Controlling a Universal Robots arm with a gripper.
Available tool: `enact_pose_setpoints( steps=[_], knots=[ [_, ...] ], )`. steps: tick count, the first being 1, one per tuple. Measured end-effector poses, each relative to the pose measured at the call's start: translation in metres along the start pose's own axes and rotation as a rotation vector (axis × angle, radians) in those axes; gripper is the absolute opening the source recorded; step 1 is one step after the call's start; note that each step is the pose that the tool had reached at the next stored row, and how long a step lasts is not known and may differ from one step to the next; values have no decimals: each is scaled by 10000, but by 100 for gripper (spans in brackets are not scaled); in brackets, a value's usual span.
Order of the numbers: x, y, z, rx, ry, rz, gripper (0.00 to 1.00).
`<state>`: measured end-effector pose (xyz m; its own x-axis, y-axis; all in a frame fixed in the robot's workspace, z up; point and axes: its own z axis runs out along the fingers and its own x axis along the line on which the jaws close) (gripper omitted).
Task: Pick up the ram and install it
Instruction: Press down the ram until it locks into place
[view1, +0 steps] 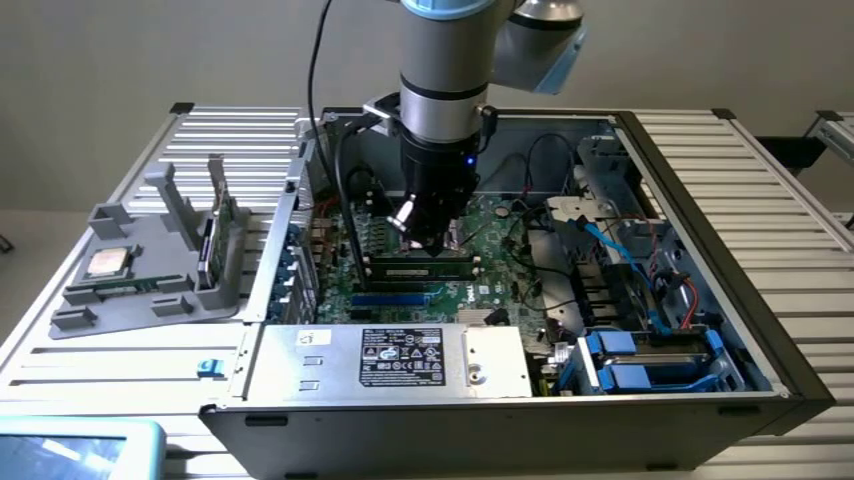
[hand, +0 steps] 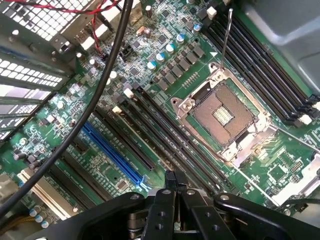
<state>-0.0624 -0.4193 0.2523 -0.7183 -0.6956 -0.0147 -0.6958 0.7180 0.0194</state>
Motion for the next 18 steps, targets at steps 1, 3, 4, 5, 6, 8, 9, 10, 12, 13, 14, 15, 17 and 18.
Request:
enact_pose_setpoints(
  steps=[1, 3, 4, 5, 6, 8, 9, 10, 12, 13, 14, 15, 17, 18],
  knots=[
    [0, 0, 1, 5, 1, 128, 9],
    [0, 0, 3, 15, 1, 365, 9],
    [0, 0, 3, 21, 3, 494, 9],
    [0, 0, 4, 27, 5, 612, 9],
    [0, 0, 4, 32, 7, 730, 9],
    [0, 0, 6, 45, 10, 965, 9],
    [0, 0, 7, 49, 11, 1088, 9],
    [0, 0, 7, 54, 12, 1206, 9],
    [0, 0, 9, 66, 15, 1453, 9],
    [0, 0, 9, 72, 17, 1571, 9],
    [0, 0, 10, 78, 18, 1689, 9],
    [0, 0, 11, 84, 20, 1801, 9],
    [0, 0, 12, 97, 24, 2040, 9],
    [0, 0, 12, 104, 27, 2156, 9]
  ],
)
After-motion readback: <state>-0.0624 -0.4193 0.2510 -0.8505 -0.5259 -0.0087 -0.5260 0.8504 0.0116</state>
